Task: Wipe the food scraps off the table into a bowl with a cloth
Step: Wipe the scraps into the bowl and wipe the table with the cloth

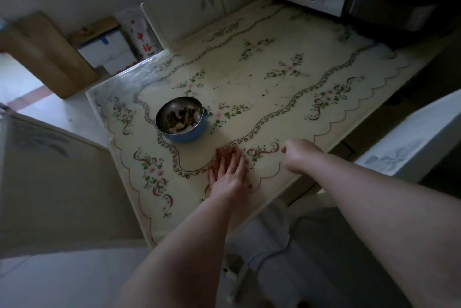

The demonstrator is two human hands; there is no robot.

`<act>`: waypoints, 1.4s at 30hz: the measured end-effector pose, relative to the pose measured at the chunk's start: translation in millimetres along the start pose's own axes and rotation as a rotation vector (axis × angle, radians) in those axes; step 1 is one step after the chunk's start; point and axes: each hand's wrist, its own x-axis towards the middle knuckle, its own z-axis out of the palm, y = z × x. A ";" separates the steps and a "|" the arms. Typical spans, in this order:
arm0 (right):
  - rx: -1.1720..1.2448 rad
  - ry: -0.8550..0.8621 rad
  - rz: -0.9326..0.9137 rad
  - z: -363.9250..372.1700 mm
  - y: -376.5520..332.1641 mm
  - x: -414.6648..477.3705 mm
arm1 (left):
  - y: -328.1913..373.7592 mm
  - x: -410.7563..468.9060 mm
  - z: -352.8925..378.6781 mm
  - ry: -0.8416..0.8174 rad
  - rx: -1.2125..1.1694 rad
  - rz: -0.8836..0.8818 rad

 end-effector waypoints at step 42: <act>-0.287 0.075 -0.245 -67.8 33.2 194.3 | 31.3 275.6 -137.3 0.216 -0.078 -0.179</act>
